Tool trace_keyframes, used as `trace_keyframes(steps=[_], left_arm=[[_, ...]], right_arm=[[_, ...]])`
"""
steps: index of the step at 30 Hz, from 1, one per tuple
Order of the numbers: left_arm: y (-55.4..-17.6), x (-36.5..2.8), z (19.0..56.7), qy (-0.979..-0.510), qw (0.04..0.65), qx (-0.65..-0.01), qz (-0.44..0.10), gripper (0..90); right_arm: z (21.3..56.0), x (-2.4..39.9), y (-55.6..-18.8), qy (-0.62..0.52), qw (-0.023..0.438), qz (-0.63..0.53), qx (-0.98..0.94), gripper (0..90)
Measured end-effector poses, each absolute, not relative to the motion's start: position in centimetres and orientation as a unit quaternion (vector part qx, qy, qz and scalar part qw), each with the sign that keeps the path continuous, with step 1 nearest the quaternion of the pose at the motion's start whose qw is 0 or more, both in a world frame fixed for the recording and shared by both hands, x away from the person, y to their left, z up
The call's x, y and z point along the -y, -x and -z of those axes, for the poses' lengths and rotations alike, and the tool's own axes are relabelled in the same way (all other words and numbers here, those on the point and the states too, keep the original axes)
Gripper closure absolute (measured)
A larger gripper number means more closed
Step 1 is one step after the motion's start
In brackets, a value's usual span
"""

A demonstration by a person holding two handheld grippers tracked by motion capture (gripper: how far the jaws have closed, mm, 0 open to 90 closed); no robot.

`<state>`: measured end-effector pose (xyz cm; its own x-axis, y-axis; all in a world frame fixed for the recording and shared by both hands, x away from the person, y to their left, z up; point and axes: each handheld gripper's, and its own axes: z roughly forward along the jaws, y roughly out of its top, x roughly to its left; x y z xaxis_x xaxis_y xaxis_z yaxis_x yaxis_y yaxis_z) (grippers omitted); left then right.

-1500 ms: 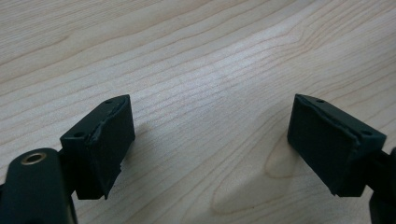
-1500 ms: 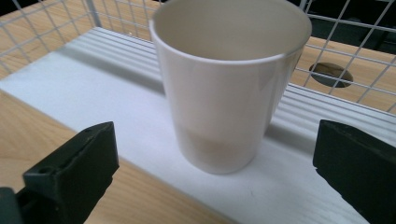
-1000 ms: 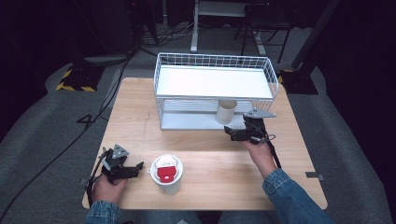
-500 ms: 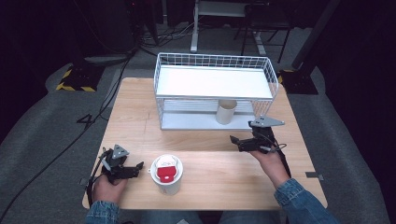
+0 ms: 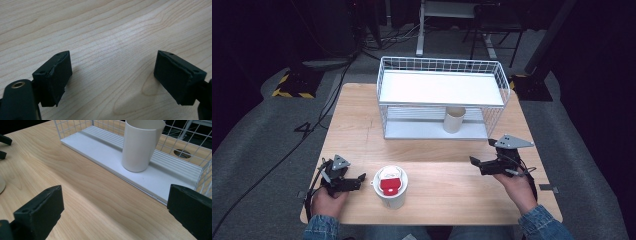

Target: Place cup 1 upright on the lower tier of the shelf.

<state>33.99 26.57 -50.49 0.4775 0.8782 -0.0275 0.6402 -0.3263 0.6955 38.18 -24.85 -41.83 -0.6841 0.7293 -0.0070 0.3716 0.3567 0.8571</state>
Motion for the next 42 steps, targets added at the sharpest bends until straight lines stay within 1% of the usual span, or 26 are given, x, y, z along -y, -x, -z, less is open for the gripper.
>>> trace_keyframes(steps=[10,17,24,42], left_arm=[[-34.0,-26.6,50.5,-0.794,0.328,-0.478,-0.18,15.6],[-34.0,-26.6,50.5,-0.794,0.328,-0.478,-0.18,15.6],[-34.0,-26.6,50.5,-0.795,0.328,-0.478,-0.18,15.6],[-34.0,-26.5,50.5,-0.793,0.329,-0.479,-0.181,15.6]], right_arm=[[42.9,26.7,-36.0,-0.352,0.184,-0.441,-0.805,1.1],[44.5,28.4,-34.9,-0.362,0.173,-0.431,-0.808,2.0],[45.8,29.1,-34.6,-0.365,0.179,-0.408,-0.818,2.2],[49.9,29.9,-35.1,-0.38,0.172,-0.346,-0.841,1.5]])
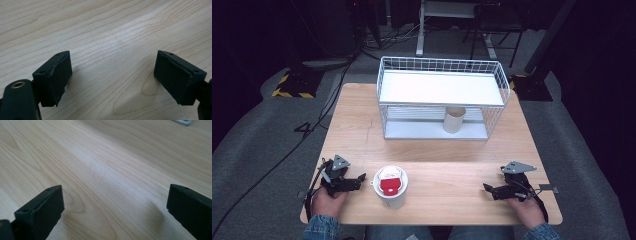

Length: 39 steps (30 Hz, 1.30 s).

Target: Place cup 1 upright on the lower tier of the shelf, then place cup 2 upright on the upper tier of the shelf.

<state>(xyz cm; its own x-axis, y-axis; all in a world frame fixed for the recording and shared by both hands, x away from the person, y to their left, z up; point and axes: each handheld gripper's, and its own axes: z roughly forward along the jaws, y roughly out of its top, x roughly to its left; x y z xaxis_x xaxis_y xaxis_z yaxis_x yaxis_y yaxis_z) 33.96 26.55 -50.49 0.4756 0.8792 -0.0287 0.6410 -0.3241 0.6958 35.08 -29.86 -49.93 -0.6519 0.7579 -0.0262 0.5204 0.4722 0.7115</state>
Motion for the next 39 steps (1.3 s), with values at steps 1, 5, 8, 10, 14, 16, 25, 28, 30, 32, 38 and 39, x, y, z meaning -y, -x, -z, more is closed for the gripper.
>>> trace_keyframes(steps=[1,5,8,10,14,16,25,28,30,32,38,39], left_arm=[[-34.0,-26.6,50.5,-0.794,0.329,-0.479,-0.181,15.6],[-33.9,-26.5,50.5,-0.793,0.326,-0.482,-0.182,15.4],[-33.8,-26.4,50.5,-0.789,0.327,-0.487,-0.185,15.4],[-33.7,-26.6,50.5,-0.793,0.326,-0.482,-0.182,15.4],[-33.4,-26.9,50.3,-0.791,0.319,-0.491,-0.177,15.6],[-33.2,-27.0,50.2,-0.791,0.316,-0.491,-0.181,15.5],[-30.8,-26.8,49.3,-0.803,0.345,-0.454,-0.175,15.5],[-29.7,-26.8,48.7,-0.803,0.355,-0.446,-0.173,15.5],[-28.9,-26.8,48.1,-0.799,0.362,-0.448,-0.171,15.6],[-28.1,-26.7,47.5,-0.794,0.373,-0.449,-0.171,15.7],[-26.7,-26.0,46.7,-0.798,0.388,-0.428,-0.173,15.8],[-26.4,-25.9,46.5,-0.795,0.391,-0.43,-0.175,15.8]], right_arm=[[50.2,29.8,-35.1,-0.383,0.169,-0.342,-0.841,1.5],[50.6,30.0,-35.4,-0.385,0.161,-0.349,-0.839,0.0],[50.6,30.0,-35.3,-0.385,0.161,-0.349,-0.839,0.0],[50.6,30.0,-35.3,-0.385,0.161,-0.349,-0.839,0.0],[50.6,30.0,-35.3,-0.385,0.161,-0.349,-0.839,0.0],[50.6,30.0,-35.3,-0.385,0.161,-0.349,-0.839,0.0],[50.6,29.9,-35.4,-0.388,0.163,-0.348,-0.838,0.0],[50.6,29.9,-35.4,-0.389,0.163,-0.348,-0.837,0.0],[50.6,29.9,-35.4,-0.389,0.164,-0.347,-0.838,0.0],[50.6,29.9,-35.5,-0.387,0.163,-0.347,-0.838,0.0],[50.6,29.9,-35.5,-0.387,0.163,-0.347,-0.838,0.0],[50.6,29.9,-35.5,-0.387,0.163,-0.348,-0.838,0.0]])
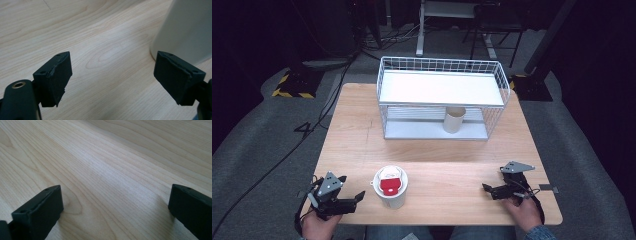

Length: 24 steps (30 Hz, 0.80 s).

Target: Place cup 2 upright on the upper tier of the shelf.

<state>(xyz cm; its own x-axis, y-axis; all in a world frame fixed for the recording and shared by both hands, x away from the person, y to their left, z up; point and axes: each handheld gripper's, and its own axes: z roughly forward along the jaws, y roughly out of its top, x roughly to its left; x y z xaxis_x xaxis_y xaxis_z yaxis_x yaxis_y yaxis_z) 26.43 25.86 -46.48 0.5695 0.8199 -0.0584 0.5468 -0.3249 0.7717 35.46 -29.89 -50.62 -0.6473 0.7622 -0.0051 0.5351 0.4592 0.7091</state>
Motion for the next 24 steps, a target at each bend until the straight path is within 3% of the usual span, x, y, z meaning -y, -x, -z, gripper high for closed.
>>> trace_keyframes(steps=[14,24], left_arm=[[-23.3,-24.5,44.6,-0.785,0.456,-0.379,-0.178,13.9],[-23.0,-23.4,44.6,-0.78,0.495,-0.349,-0.158,0.4]], right_arm=[[50.6,29.9,-35.5,-0.387,0.164,-0.347,-0.838,0.0],[50.6,29.9,-35.5,-0.388,0.164,-0.347,-0.838,0.0]])
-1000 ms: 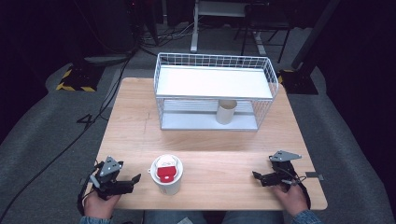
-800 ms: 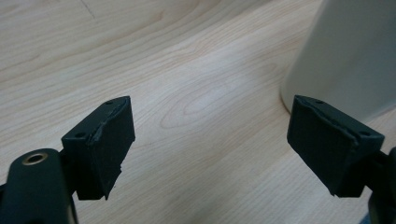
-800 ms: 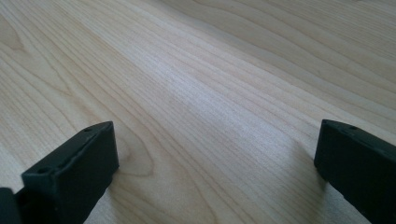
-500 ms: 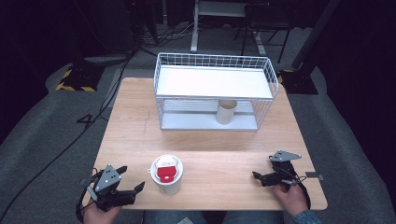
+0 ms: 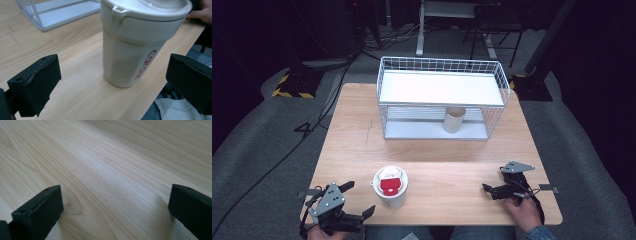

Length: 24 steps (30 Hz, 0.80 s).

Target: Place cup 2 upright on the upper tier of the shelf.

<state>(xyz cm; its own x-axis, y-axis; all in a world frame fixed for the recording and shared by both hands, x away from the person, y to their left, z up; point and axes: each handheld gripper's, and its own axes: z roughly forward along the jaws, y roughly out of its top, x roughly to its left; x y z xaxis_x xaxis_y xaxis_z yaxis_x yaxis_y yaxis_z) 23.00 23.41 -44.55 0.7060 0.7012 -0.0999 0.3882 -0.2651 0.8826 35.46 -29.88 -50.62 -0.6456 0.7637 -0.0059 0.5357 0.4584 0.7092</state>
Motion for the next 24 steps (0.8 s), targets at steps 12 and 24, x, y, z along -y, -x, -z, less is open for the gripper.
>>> trace_keyframes(steps=[12,24], left_arm=[[-23.0,-21.7,45.3,-0.763,0.529,-0.332,-0.167,0.3],[-24.1,-19.5,47.4,-0.753,0.546,-0.332,-0.157,0.3]], right_arm=[[50.6,29.9,-35.5,-0.387,0.164,-0.348,-0.838,0.0],[50.6,29.8,-35.5,-0.387,0.164,-0.347,-0.838,0.0]])
